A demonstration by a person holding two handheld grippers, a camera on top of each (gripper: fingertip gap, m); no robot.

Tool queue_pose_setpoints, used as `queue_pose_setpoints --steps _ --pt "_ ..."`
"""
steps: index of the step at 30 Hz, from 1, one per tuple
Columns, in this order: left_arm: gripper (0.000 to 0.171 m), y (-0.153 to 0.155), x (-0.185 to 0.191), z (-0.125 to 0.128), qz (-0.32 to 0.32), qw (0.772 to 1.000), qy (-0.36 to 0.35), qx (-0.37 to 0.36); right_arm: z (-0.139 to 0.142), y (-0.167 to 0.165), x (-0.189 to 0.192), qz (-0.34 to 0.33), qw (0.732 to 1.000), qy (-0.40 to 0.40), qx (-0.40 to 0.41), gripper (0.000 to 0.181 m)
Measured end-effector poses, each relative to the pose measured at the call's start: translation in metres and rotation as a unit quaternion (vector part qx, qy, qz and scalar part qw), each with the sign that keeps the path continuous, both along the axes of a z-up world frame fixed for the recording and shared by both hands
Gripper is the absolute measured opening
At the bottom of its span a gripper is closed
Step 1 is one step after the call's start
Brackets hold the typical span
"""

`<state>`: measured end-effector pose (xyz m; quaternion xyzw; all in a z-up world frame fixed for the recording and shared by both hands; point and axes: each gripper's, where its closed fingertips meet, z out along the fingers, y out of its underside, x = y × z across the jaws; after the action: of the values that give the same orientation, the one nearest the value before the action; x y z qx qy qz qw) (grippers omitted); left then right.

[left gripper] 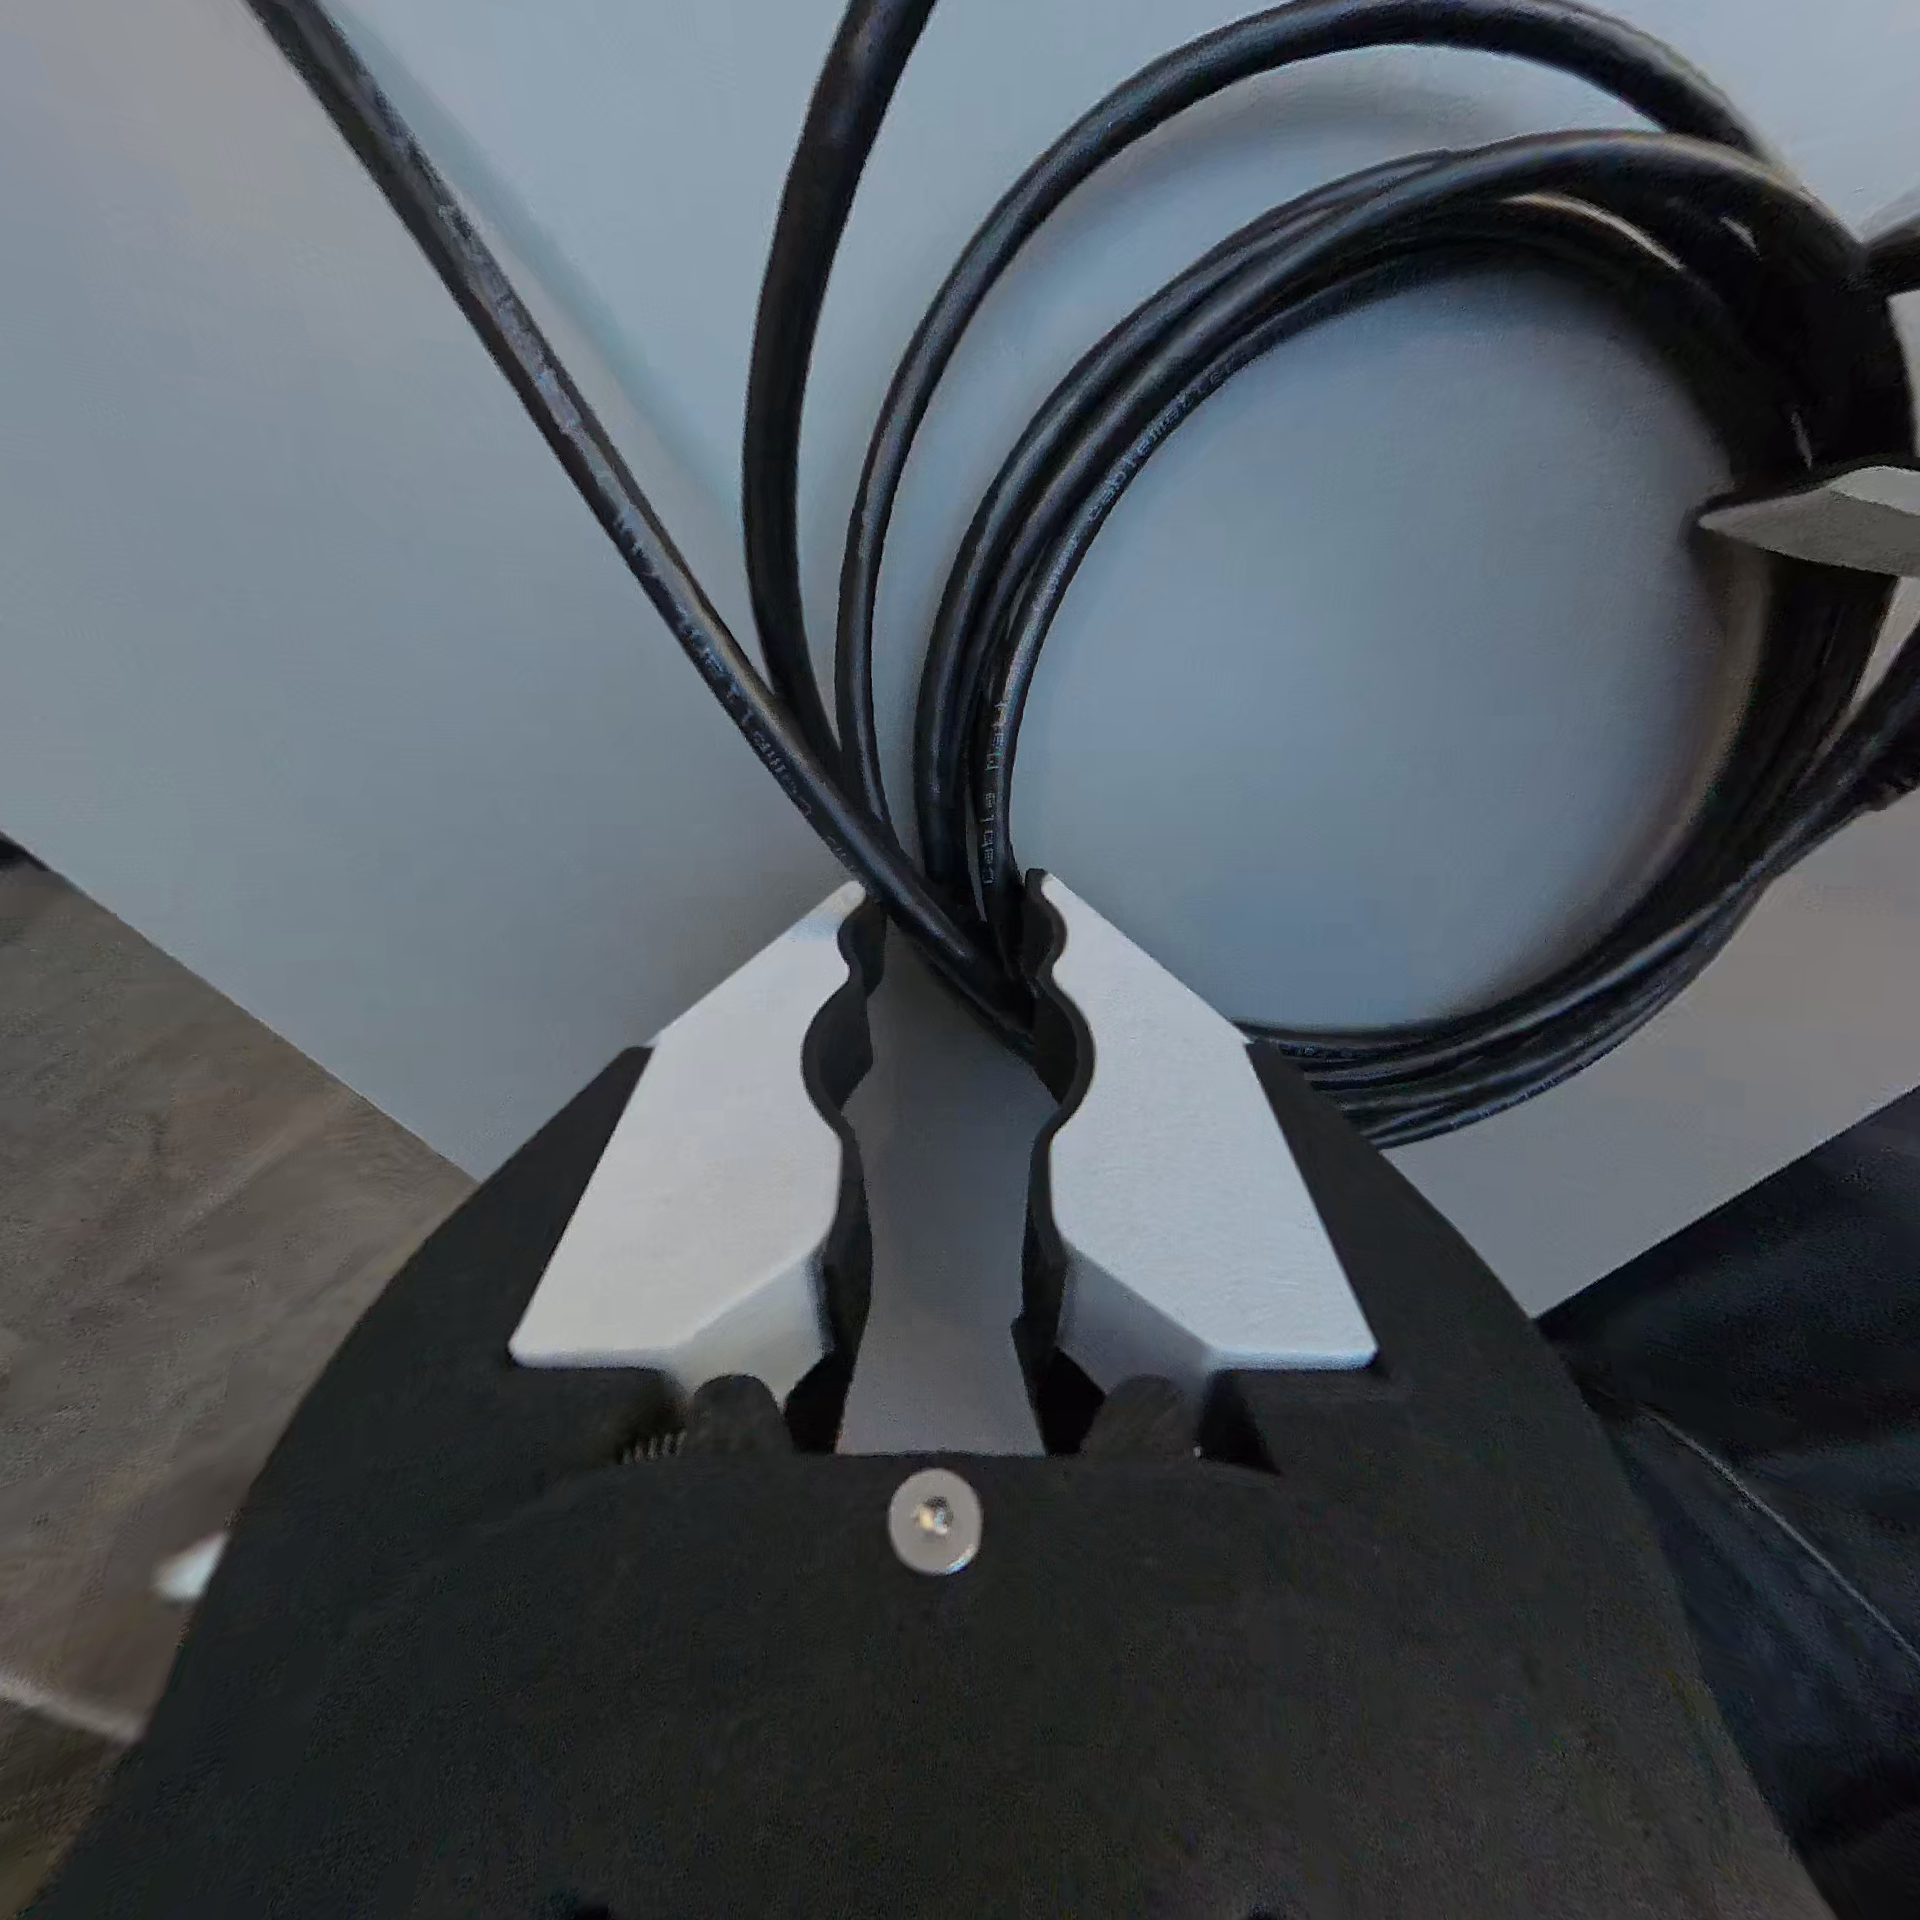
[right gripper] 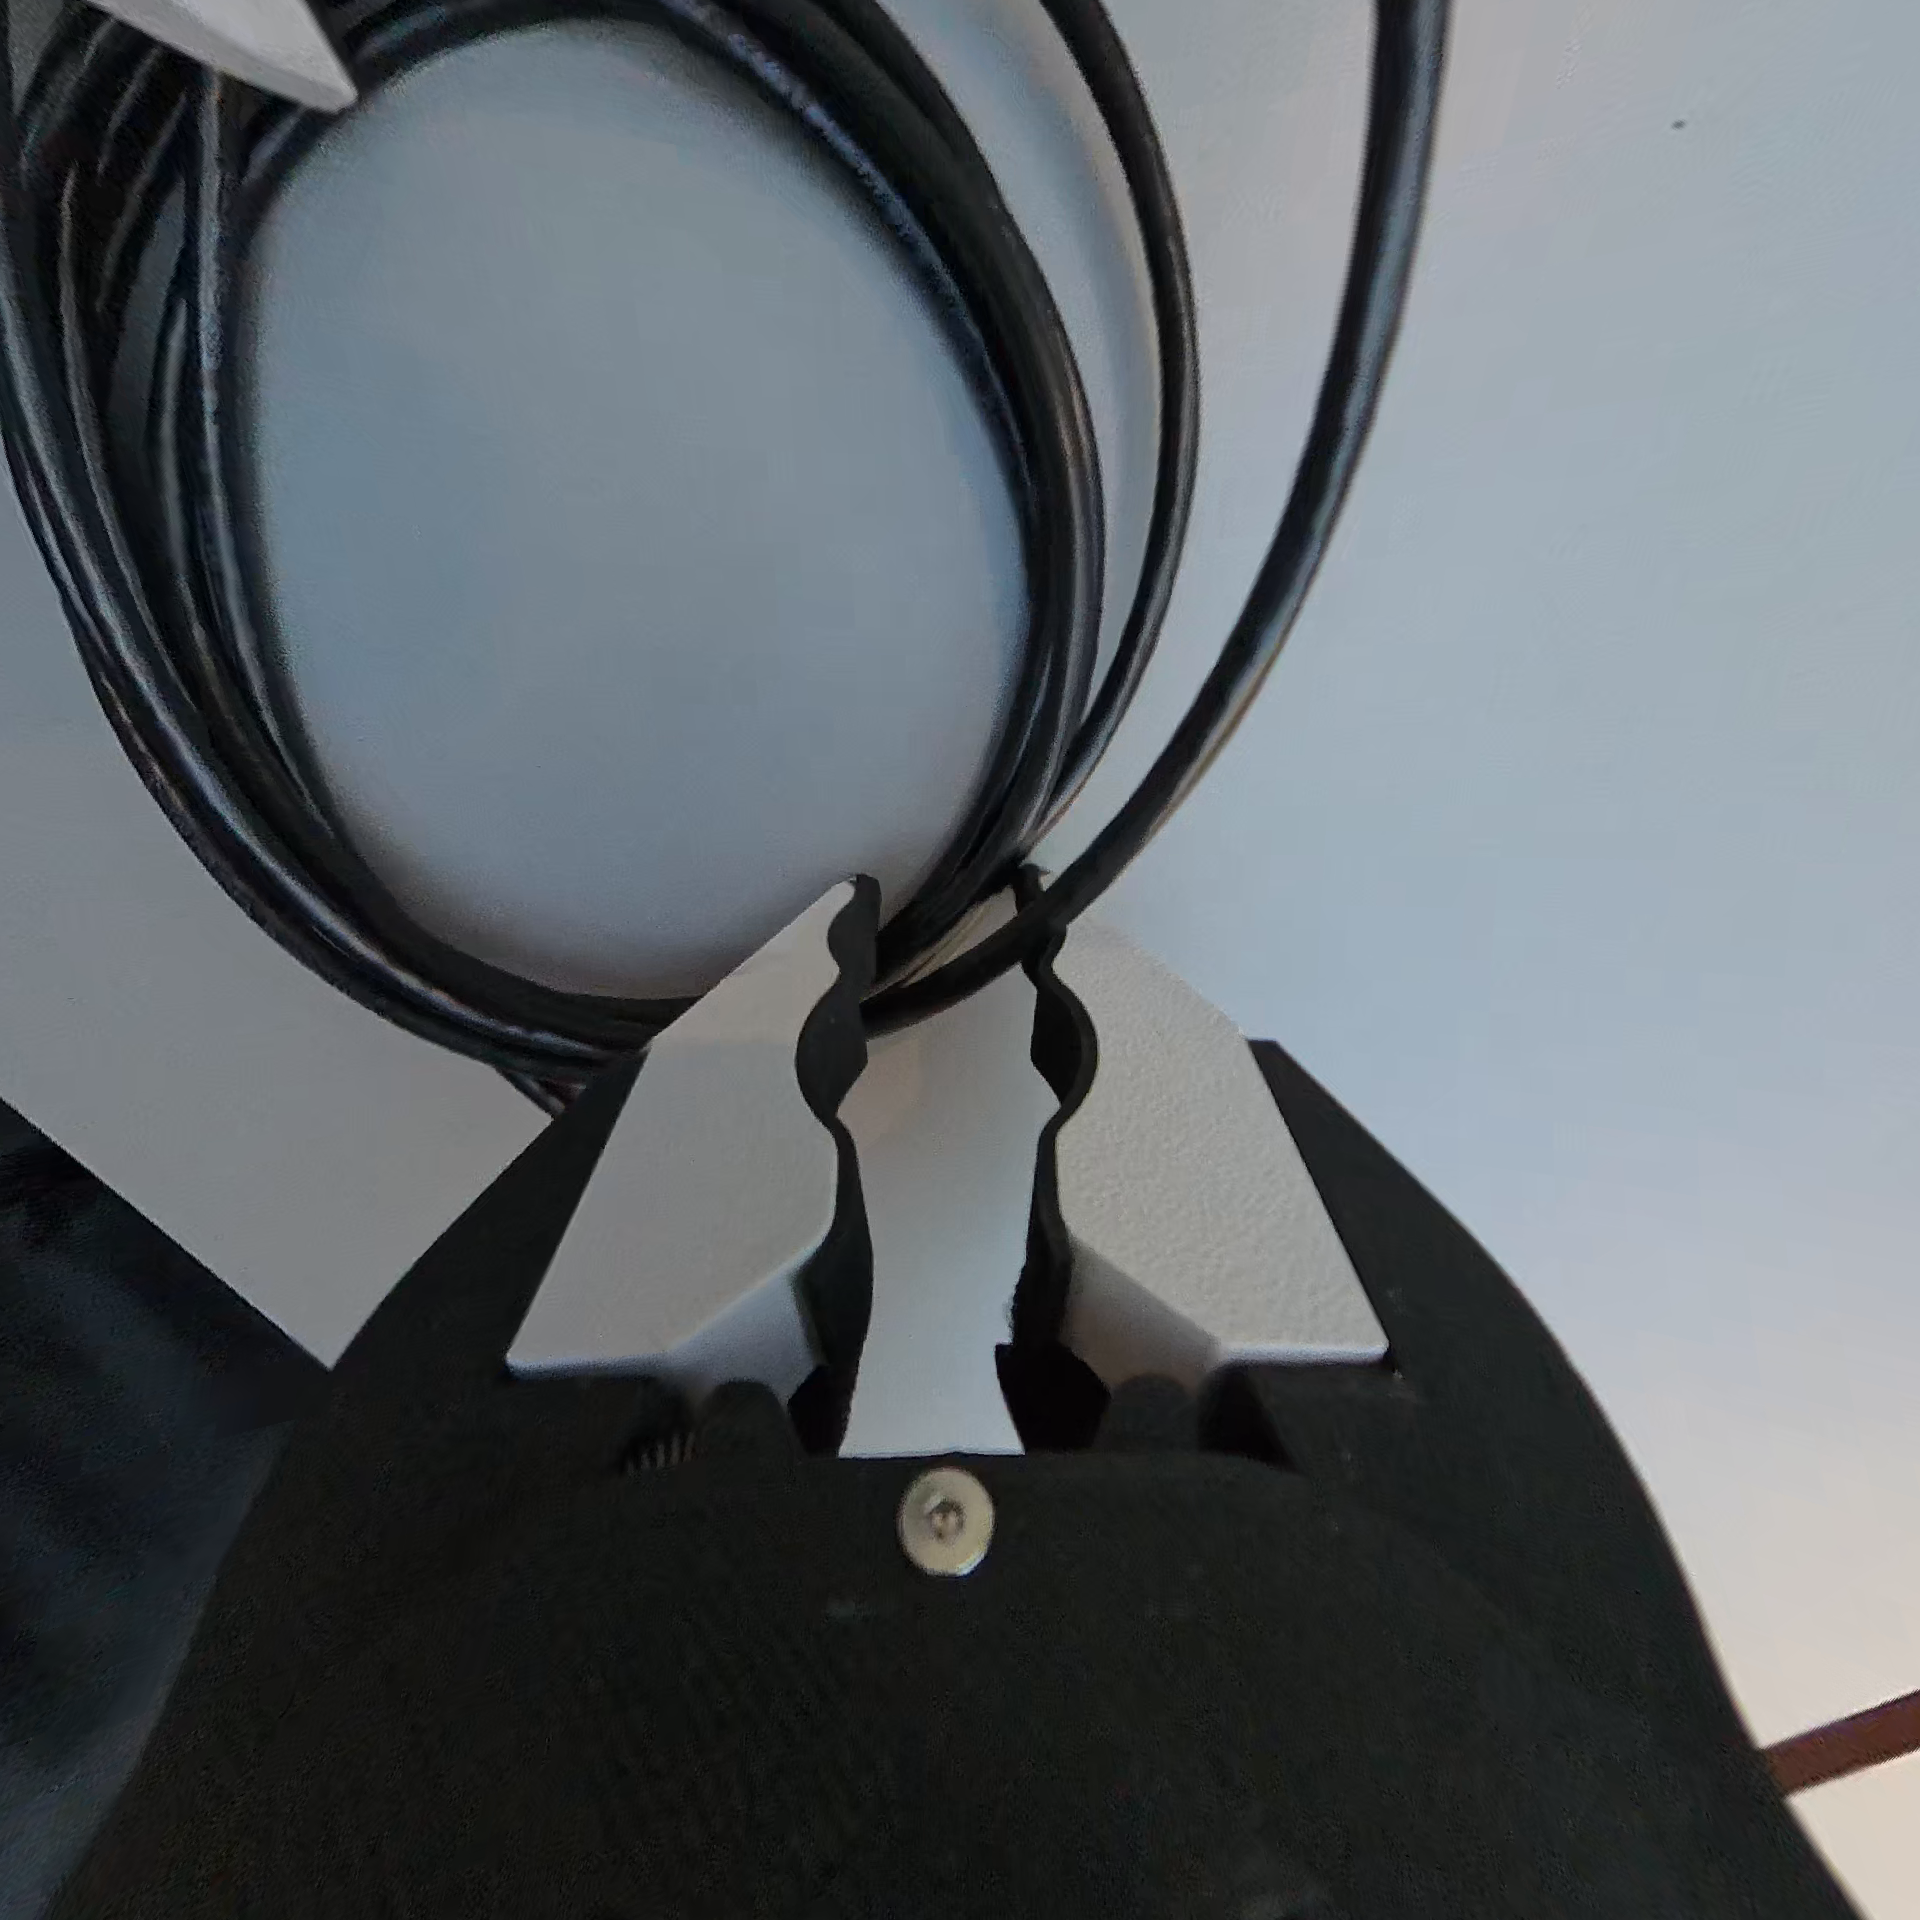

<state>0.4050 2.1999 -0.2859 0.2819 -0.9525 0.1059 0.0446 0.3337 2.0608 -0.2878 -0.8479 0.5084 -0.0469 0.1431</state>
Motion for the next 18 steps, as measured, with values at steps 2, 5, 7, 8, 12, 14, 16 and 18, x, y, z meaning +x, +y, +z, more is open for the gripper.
queue_pose_setpoints --steps 2,5,7,8,12,14,16,18 --pt "0.022 0.004 -0.011 0.001 0.068 0.997 0.017 -0.028 0.000 -0.004 0.007 0.019 1.000 0.003 0.002 0.026" --pt "0.019 0.008 -0.037 0.001 0.147 0.987 0.046 -0.050 0.000 -0.008 0.019 0.050 0.999 0.003 0.008 0.026" --pt "0.018 0.008 -0.048 0.002 0.212 0.974 0.041 -0.074 0.000 -0.009 0.034 0.080 0.997 0.005 0.007 0.031" --pt "0.017 0.008 -0.051 0.002 0.248 0.964 0.031 -0.092 0.000 -0.008 0.041 0.088 0.996 0.012 0.005 0.037" --pt "0.015 0.009 -0.060 0.003 0.366 0.919 0.018 -0.149 0.011 -0.007 0.053 0.082 0.996 0.046 0.002 0.055" --pt "0.015 0.009 -0.061 0.003 0.385 0.910 0.025 -0.149 0.033 -0.015 0.058 0.061 0.998 0.007 -0.015 0.058" --pt "0.015 0.008 -0.061 0.003 0.390 0.908 0.030 -0.148 0.072 -0.018 0.057 0.021 0.998 -0.057 -0.017 0.067" --pt "0.014 0.004 -0.062 0.003 0.394 0.904 0.038 -0.164 0.114 0.003 0.041 -0.021 0.993 -0.109 0.043 0.061"
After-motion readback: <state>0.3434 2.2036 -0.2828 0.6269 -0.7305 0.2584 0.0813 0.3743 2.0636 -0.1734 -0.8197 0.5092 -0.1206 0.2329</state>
